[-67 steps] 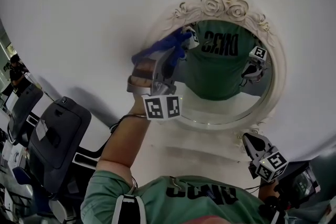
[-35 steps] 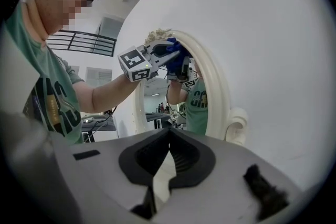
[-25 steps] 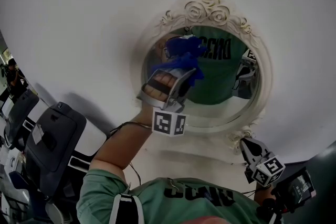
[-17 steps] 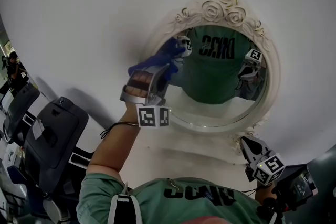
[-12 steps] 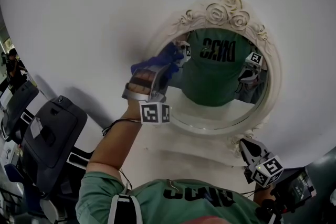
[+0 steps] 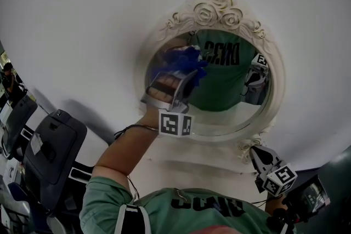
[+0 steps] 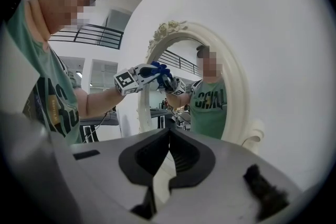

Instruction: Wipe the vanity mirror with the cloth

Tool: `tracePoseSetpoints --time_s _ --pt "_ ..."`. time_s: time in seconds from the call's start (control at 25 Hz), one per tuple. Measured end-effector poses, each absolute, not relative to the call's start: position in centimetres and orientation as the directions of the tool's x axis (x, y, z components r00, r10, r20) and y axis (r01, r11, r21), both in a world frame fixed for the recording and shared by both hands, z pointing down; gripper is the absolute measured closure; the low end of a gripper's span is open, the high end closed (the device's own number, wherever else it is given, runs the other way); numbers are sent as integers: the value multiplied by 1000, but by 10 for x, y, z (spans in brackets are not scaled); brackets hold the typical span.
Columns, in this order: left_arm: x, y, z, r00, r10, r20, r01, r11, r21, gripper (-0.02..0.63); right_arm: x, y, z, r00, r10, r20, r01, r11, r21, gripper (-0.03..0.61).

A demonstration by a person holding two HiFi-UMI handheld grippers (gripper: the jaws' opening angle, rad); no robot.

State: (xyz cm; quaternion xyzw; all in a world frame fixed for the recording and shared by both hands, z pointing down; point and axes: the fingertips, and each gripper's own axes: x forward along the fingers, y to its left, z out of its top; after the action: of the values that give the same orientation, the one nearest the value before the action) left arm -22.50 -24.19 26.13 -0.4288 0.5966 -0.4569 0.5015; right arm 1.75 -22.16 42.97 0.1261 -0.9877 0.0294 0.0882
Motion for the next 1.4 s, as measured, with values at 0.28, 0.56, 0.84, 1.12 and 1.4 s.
tracePoseSetpoints --time_s 0.28,0.56,0.84,1.12,1.4 --pt "-94 -311 265 106 -982 -159 12 161 -987 546 44 -237 443 -946 -285 158 -299 952 -72 566" --pt "-28 -347 274 199 -972 -126 57 140 -988 548 64 -246 449 -938 -318 138 -332 938 -98 566" --pt "-29 -329 269 235 -964 -129 31 140 -990 549 57 -240 441 -944 -302 132 -313 946 -77 566" --pt "-143 -240 254 61 -976 -211 -47 208 -977 549 33 -224 425 -951 -265 162 -274 961 -37 566" --pt "-274 -173 284 -215 -960 -178 -39 190 -981 549 6 -209 421 -955 -220 197 -225 974 -5 566"
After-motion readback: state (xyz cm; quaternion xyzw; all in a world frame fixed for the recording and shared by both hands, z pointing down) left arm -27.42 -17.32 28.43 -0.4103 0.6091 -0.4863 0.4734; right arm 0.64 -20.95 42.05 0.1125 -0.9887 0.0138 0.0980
